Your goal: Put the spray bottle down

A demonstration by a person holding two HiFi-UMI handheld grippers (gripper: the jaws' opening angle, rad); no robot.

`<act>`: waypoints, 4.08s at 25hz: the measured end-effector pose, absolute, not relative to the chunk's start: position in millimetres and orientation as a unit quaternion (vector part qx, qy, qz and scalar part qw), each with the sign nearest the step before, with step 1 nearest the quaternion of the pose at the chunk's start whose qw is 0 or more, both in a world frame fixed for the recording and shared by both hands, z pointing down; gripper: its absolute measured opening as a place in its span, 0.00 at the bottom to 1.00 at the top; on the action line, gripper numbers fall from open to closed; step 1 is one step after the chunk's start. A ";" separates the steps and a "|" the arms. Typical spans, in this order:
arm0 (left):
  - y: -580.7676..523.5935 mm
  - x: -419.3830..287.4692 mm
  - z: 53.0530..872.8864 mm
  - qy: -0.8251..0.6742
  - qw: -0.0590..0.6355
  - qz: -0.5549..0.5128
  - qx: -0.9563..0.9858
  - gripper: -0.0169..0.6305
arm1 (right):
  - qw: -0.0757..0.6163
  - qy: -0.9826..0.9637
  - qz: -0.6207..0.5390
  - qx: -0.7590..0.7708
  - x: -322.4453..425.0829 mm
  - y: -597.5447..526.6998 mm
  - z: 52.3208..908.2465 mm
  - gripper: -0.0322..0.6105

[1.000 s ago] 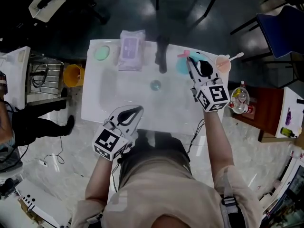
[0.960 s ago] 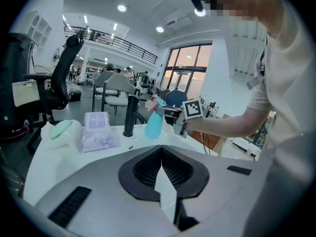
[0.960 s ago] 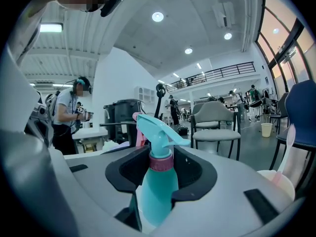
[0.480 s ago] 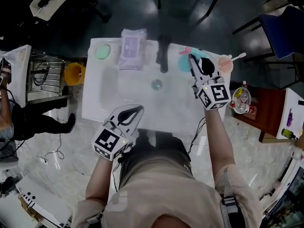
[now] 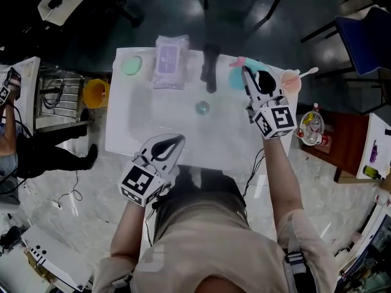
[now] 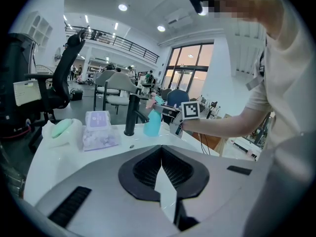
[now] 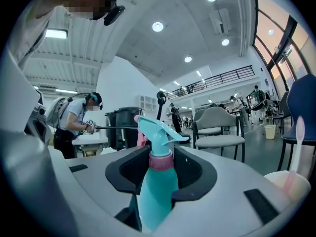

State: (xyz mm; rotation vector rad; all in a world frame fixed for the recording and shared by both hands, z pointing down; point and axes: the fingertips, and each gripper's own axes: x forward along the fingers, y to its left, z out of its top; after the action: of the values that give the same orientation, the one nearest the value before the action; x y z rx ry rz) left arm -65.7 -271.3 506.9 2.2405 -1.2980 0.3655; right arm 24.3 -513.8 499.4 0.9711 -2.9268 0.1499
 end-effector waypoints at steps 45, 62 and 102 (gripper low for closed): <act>-258.9 -81.9 496.6 -0.476 0.230 0.133 0.839 0.04 | 0.033 -0.937 0.093 0.336 51.0 -495.3 484.7 0.36; -264.9 -101.1 456.6 -0.470 0.211 0.054 0.855 0.04 | 0.072 -0.930 0.071 0.352 45.8 -426.6 460.1 0.20; -219.8 -117.0 432.7 -0.474 0.177 -0.016 0.863 0.04 | 0.069 -0.963 0.084 0.247 -13.1 -319.0 433.4 0.08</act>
State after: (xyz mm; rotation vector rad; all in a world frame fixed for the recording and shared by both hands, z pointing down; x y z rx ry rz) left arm -117.0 -219.8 432.7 2.4415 -1.3410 -0.0453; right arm -13.1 -319.0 433.4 0.7429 -2.8998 0.2535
